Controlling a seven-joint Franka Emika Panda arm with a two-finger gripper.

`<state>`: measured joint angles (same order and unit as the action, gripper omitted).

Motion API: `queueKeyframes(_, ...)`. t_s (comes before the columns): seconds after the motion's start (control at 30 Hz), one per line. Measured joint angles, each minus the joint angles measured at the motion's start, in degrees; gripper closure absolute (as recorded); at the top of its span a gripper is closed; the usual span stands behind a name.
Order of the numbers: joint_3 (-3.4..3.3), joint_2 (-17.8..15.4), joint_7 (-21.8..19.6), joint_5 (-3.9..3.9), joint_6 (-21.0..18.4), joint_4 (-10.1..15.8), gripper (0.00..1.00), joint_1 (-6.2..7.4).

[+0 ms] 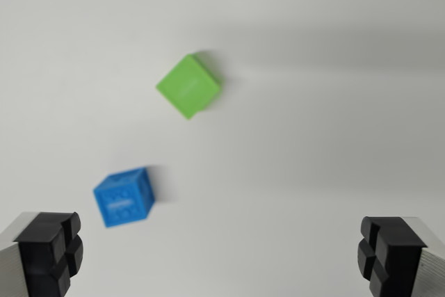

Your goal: Stack cube

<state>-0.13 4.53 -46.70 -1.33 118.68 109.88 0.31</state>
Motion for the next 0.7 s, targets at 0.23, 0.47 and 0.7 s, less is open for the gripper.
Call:
queueKeyframes(0.23, 0.13, 0.75, 2.28, 0.00, 1.13, 0.66, 0.00, 0.15)
queueKeyframes(0.47, 0.40, 1.85, 5.23, 0.00, 2.59, 1.35, 0.00, 0.26)
queueKeyframes(0.7, 0.80, 3.22, 8.92, 0.00, 4.29, 2.14, 0.00, 0.32)
